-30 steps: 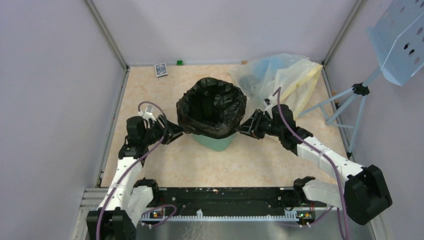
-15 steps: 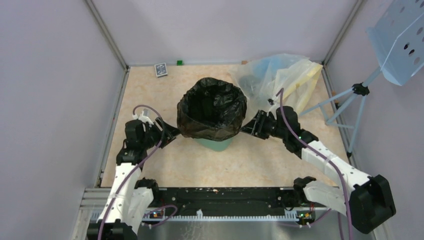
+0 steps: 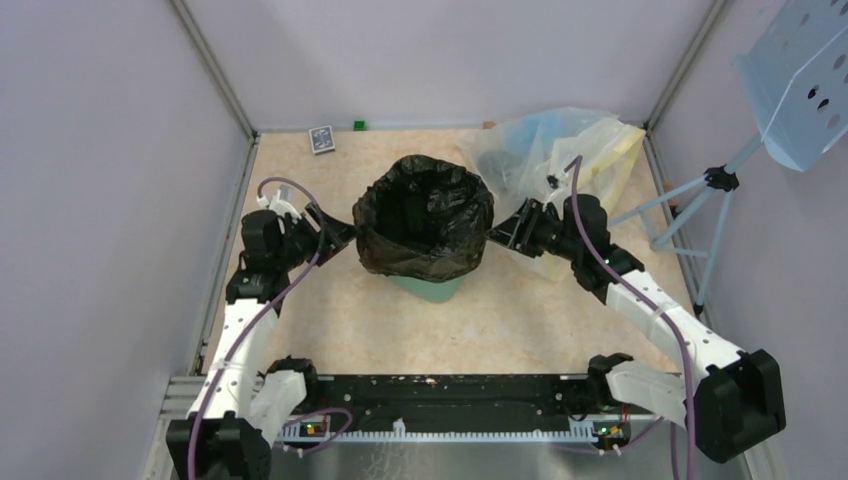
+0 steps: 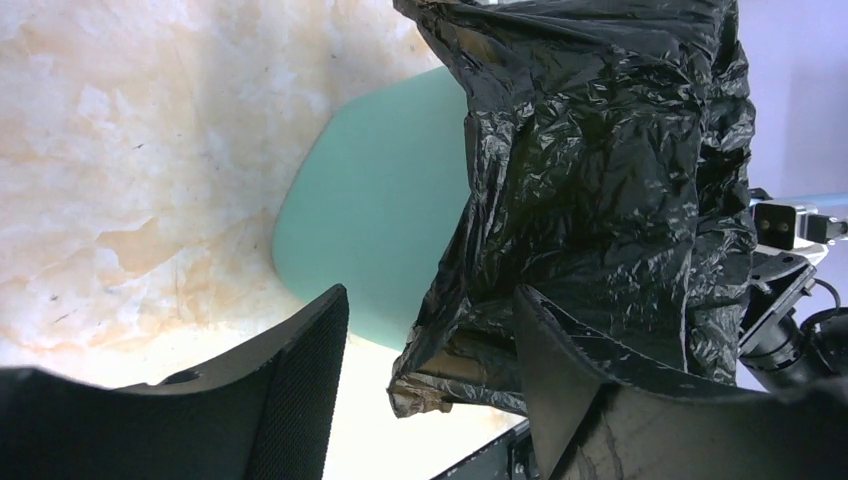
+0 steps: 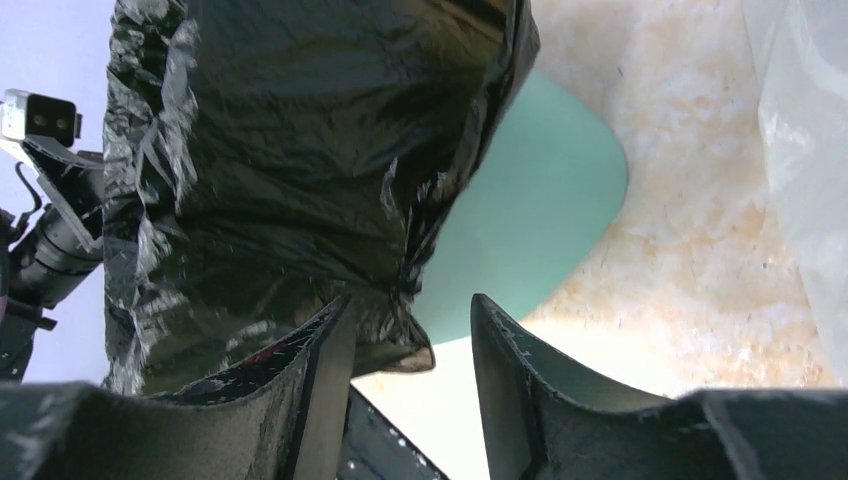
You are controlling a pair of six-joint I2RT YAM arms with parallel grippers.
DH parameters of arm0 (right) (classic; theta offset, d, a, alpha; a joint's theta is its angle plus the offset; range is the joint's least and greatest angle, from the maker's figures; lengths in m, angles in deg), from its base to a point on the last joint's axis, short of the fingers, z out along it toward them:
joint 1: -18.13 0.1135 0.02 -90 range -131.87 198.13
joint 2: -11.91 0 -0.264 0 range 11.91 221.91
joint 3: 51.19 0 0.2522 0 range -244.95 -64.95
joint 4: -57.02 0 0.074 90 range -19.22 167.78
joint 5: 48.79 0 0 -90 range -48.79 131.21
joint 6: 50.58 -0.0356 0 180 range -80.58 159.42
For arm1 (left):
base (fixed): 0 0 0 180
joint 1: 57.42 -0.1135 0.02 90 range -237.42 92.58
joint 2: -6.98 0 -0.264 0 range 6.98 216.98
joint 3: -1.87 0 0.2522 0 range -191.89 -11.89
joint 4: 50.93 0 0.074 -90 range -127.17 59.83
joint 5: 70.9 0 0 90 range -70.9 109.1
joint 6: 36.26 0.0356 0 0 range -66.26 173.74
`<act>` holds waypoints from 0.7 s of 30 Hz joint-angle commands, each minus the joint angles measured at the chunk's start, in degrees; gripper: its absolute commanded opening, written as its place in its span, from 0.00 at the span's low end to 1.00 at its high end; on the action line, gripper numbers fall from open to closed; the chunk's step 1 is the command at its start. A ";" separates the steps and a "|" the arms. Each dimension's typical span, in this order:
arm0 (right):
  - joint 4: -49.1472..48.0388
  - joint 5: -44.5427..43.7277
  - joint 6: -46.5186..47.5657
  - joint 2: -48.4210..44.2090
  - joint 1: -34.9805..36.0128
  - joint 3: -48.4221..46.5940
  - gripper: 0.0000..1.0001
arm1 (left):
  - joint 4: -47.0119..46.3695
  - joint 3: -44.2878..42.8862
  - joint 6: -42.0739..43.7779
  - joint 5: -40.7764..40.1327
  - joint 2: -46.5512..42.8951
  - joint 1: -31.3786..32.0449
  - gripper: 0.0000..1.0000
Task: Put the trash bags into the trash bin
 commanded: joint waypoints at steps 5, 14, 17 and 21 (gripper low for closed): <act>-6.72 1.53 1.65 5.39 -0.85 -2.41 0.46 | -12.77 -0.40 -1.08 2.83 6.76 -0.39 0.63; -9.64 2.54 2.11 10.56 -0.94 1.20 0.34 | -15.74 3.72 0.30 1.73 13.17 -0.55 0.45; -9.34 2.37 2.80 11.20 -1.03 1.53 0.32 | -17.98 6.34 0.16 2.99 14.36 -0.62 0.45; -8.23 2.45 3.60 11.23 -1.44 1.70 0.32 | -19.62 9.53 0.28 4.59 15.55 -0.64 0.46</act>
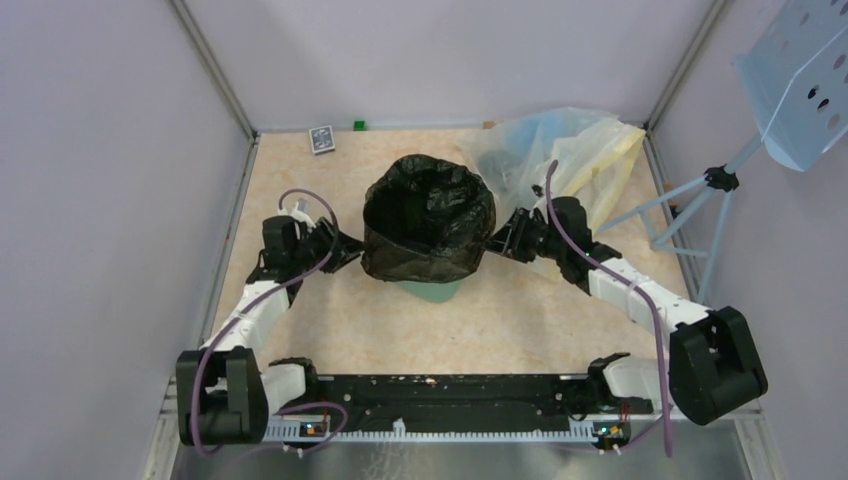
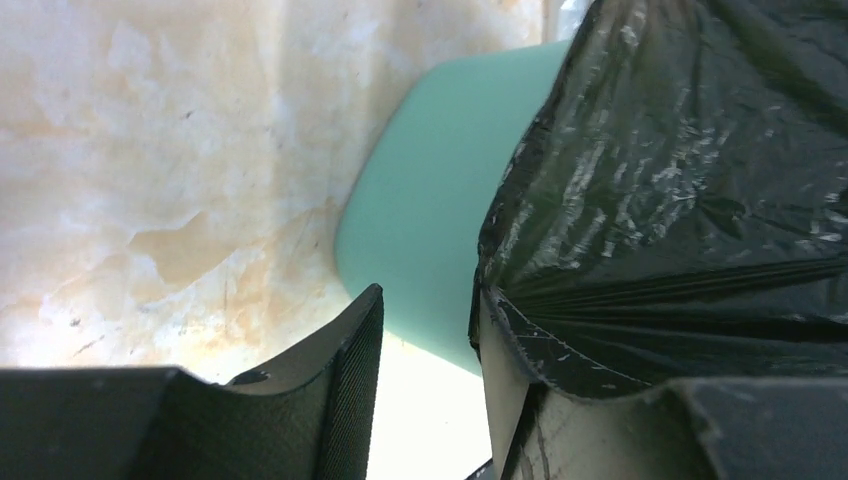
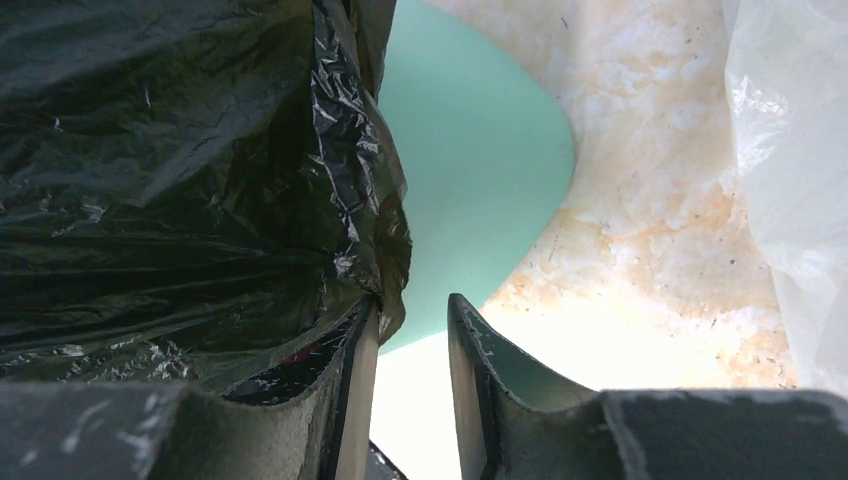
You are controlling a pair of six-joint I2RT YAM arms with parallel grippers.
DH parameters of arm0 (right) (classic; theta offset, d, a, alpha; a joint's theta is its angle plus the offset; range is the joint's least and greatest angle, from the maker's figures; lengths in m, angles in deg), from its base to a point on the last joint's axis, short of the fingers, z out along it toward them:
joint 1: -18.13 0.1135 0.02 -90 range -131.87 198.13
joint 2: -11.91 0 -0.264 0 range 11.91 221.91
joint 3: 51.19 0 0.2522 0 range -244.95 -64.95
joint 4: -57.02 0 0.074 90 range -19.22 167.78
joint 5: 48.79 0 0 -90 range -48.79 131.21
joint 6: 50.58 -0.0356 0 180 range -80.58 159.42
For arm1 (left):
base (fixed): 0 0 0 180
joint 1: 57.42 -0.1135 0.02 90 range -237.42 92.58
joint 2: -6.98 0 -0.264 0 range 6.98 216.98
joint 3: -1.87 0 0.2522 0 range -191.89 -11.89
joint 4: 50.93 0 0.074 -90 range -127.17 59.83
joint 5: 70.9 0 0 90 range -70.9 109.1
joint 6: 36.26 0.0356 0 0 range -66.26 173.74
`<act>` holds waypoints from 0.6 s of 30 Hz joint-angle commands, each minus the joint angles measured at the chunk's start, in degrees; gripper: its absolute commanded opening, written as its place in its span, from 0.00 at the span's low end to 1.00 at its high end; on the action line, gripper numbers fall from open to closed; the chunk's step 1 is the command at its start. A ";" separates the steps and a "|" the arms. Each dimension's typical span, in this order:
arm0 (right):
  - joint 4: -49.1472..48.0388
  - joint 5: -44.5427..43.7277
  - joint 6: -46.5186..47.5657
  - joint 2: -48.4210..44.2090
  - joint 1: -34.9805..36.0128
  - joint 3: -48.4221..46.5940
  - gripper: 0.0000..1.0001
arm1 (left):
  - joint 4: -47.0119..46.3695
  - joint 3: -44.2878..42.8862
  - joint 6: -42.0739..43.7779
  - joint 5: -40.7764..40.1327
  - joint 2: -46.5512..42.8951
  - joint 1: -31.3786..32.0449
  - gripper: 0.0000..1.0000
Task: Put the trash bags into the trash bin
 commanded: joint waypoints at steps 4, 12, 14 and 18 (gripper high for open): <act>0.04 0.38 3.36 -2.10 -1.93 -0.13 0.34 | -0.19 1.96 2.94 -0.04 0.03 -0.41 0.59; 7.21 -3.82 8.43 -10.14 -2.28 0.66 0.58 | 15.17 -2.85 8.49 -10.59 -11.86 -0.42 0.78; 9.82 -4.88 10.89 -12.68 -2.26 0.12 0.60 | 18.31 -4.12 9.35 -10.62 -14.34 -0.42 0.80; 17.40 -9.37 16.27 -17.35 -2.16 -6.23 0.57 | 23.58 -7.80 10.87 -10.51 -18.59 -0.42 0.80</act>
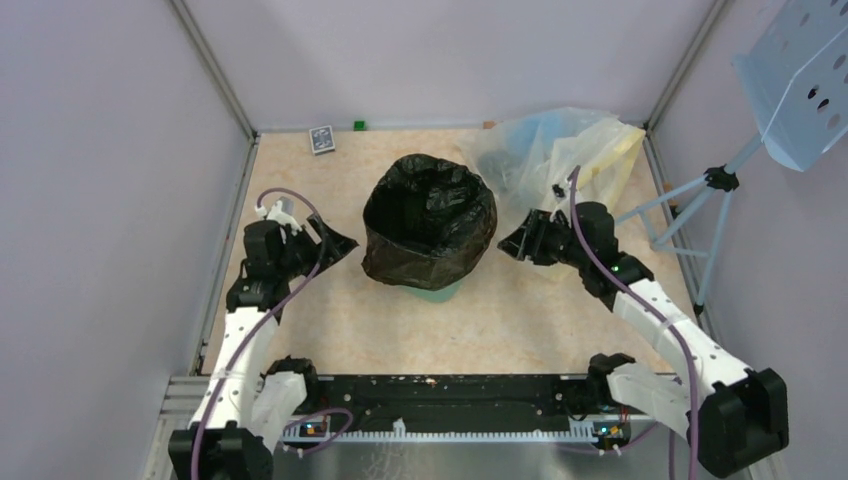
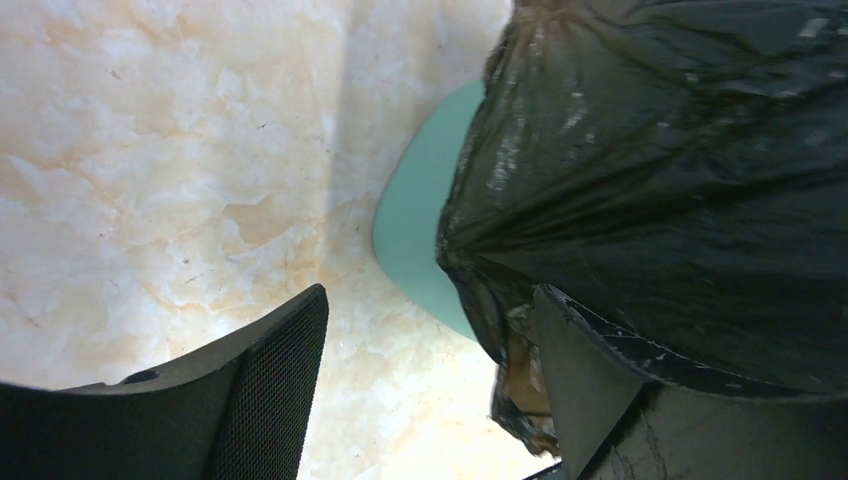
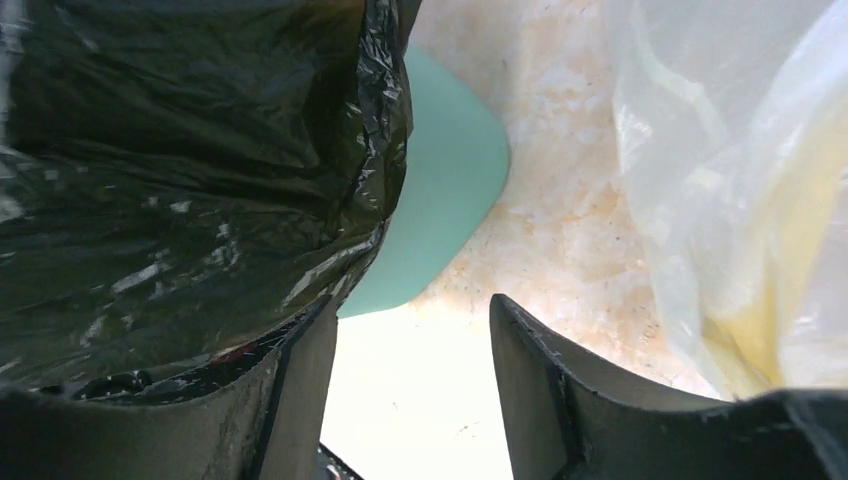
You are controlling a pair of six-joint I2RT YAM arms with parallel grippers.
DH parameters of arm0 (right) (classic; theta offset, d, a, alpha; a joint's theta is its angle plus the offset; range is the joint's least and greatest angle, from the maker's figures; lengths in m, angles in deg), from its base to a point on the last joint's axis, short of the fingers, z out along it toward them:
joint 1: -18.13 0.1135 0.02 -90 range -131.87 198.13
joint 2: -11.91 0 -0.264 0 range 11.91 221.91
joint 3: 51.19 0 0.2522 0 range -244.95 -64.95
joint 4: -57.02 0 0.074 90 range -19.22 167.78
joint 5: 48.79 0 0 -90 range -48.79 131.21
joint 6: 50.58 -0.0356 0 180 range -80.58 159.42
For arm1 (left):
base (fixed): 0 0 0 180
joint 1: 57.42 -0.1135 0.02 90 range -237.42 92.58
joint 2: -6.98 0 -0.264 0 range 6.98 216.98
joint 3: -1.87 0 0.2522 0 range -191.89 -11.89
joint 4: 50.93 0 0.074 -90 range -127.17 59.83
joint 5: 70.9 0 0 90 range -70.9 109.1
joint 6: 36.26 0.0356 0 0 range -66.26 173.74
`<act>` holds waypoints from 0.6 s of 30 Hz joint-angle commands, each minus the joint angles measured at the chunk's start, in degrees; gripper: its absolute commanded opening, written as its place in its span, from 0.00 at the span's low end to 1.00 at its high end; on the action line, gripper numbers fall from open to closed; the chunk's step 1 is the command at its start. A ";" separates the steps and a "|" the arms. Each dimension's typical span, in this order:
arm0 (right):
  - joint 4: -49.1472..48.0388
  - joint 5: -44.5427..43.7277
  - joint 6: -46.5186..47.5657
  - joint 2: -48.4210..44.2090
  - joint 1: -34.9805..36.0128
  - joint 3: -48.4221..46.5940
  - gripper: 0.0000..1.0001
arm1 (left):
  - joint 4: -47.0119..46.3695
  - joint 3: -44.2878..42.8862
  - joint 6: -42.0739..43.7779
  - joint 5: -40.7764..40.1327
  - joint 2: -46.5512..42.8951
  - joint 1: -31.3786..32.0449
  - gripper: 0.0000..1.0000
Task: Put the trash bags into the trash bin
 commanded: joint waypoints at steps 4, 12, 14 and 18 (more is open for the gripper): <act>13.08 -5.25 12.32 -3.67 1.56 -16.68 0.37 | 6.46 -8.51 3.27 0.52 -5.91 -0.31 0.80; 23.97 -14.23 22.49 10.12 18.01 -38.70 0.00 | 2.94 -19.65 4.46 6.98 0.42 -0.11 0.76; 27.29 -15.27 24.69 15.40 21.25 -44.66 0.00 | 1.80 -21.89 4.83 8.90 3.51 0.53 0.75; 33.89 -18.50 26.07 26.64 27.52 -55.23 0.00 | 0.06 -24.90 6.23 8.61 10.40 2.06 0.79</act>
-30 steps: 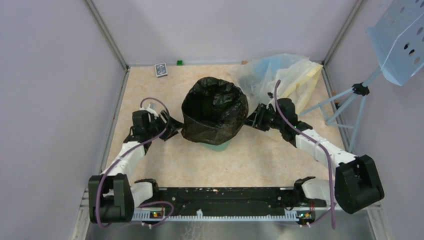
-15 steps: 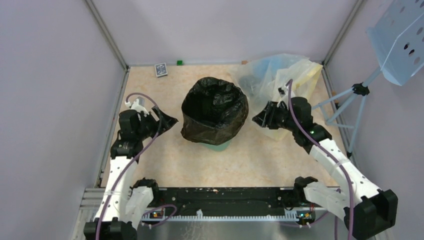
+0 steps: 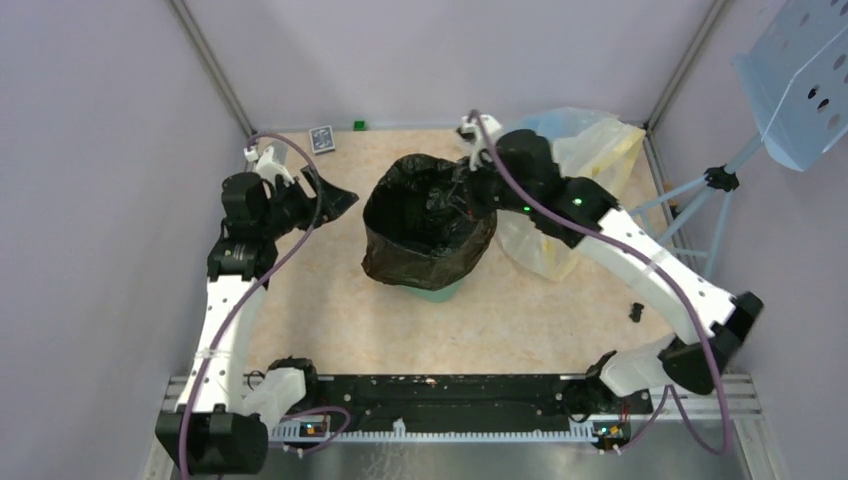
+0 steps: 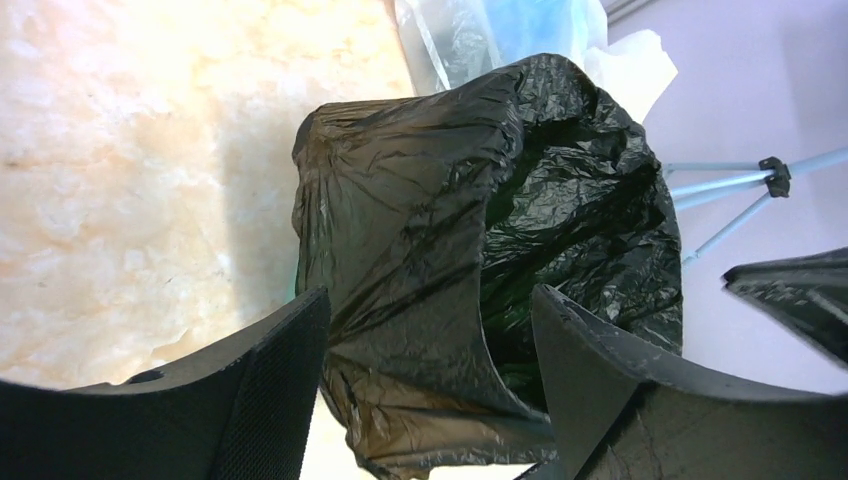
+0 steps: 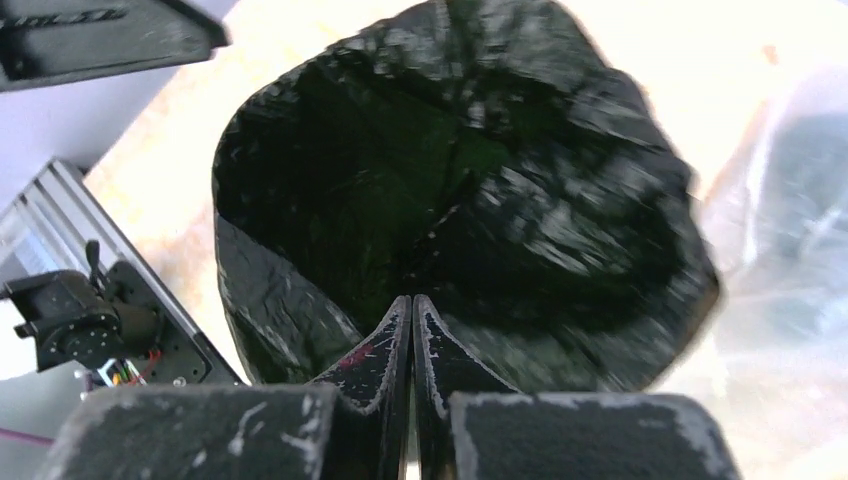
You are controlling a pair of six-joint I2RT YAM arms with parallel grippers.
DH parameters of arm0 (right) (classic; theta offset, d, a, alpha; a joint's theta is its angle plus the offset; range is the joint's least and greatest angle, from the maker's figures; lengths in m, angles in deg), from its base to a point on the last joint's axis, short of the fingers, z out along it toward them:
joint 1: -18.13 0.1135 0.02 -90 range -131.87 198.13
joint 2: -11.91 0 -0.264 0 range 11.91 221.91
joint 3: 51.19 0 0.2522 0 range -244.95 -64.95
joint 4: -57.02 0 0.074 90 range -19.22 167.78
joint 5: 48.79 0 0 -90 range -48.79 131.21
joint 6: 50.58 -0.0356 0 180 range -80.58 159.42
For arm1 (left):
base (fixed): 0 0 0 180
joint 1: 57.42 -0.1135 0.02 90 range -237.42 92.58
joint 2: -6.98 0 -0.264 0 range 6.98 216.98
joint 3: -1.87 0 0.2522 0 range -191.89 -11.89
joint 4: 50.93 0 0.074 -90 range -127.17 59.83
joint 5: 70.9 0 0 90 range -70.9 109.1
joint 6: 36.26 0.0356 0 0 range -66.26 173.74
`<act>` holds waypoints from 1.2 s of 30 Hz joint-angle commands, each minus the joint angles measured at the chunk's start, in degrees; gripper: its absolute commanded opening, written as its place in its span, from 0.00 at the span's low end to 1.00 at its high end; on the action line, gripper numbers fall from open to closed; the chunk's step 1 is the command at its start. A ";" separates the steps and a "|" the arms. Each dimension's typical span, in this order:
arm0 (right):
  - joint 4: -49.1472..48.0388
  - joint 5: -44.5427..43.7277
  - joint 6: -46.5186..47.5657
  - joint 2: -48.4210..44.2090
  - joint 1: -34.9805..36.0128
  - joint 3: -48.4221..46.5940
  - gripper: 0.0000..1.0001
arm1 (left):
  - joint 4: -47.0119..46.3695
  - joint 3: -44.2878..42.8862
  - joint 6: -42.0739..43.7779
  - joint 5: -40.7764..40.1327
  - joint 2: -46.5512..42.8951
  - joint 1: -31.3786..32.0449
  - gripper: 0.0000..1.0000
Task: Put the trash bags into the trash bin
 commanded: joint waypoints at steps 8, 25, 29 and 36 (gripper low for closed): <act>21.45 -12.98 -5.73 28.63 7.58 -22.00 0.00 | -4.83 -5.35 2.82 2.12 10.01 1.06 0.79; 14.54 -10.09 -20.06 34.32 6.34 -12.84 0.00 | -13.80 7.59 -3.28 5.36 7.60 4.68 0.77; 12.04 -7.87 -20.86 35.14 5.74 -9.74 0.00 | -13.98 8.63 -2.58 5.48 6.47 4.68 0.79; 10.41 -5.02 -21.06 38.57 4.06 -8.12 0.00 | -13.80 8.67 -1.89 7.07 5.90 4.68 0.80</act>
